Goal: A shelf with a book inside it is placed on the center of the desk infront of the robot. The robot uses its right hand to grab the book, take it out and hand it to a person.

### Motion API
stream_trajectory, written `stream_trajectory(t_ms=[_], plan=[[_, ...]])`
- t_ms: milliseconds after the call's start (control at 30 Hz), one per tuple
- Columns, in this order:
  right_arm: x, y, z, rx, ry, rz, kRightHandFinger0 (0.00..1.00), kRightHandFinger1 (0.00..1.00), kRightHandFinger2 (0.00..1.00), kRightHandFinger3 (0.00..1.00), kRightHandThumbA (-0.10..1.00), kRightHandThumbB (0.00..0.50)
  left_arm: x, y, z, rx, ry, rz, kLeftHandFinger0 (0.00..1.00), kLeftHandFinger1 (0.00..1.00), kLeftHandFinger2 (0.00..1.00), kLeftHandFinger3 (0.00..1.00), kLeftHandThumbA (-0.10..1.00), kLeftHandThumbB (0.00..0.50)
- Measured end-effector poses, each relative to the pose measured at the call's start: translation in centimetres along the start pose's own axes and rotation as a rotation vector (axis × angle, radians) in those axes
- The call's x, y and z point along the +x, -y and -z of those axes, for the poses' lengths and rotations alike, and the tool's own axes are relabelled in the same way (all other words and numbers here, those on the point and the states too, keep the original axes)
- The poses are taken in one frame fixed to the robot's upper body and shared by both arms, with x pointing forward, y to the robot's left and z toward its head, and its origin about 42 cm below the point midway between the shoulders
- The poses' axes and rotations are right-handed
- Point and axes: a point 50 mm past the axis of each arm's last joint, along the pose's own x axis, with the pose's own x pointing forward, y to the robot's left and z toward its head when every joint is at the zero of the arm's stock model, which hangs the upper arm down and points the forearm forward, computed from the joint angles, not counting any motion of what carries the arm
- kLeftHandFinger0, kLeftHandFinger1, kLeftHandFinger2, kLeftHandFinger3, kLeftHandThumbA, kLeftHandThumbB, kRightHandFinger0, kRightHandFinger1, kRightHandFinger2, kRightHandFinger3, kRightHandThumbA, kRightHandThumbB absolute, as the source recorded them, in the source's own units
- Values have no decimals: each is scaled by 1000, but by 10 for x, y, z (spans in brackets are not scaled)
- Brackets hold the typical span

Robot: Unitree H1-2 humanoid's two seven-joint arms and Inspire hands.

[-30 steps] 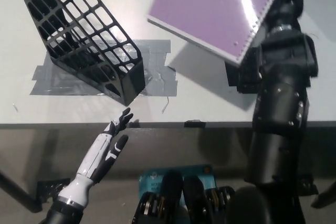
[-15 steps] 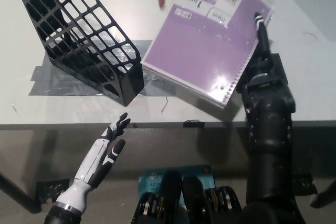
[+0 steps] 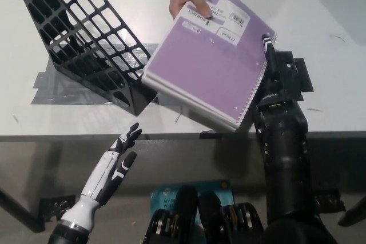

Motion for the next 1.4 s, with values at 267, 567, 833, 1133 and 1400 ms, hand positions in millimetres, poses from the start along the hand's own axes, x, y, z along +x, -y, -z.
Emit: stream_trajectory(t_ms=[267, 567, 833, 1133, 1400], plan=[[-1, -16, -4, -37, 9, -161, 1000, 1000, 1000, 1000, 595, 500, 0, 0, 0, 2, -1, 1, 1000, 1000, 1000, 1000, 1000, 302], [-16, -54, -25, -176, 68, -422, 1000, 1000, 1000, 1000, 709, 500, 1, 0, 0, 3, 1, 1, 1000, 1000, 1000, 1000, 1000, 301], [-64, -95, -67, -397, 222, -688, 1000, 1000, 1000, 1000, 908, 475, 2, -1, -1, 2, 3, 0, 1000, 1000, 1000, 1000, 1000, 319], [-127, -62, -84, -666, 301, -757, 1000, 1000, 1000, 1000, 791, 482, 2, 0, 0, 1, -1, 1, 1000, 1000, 1000, 1000, 1000, 306], [-176, -3, -79, -951, 259, -708, 1000, 1000, 1000, 1000, 774, 421, 1, 0, 1, 1, -5, 1, 1000, 1000, 1000, 1000, 1000, 290]])
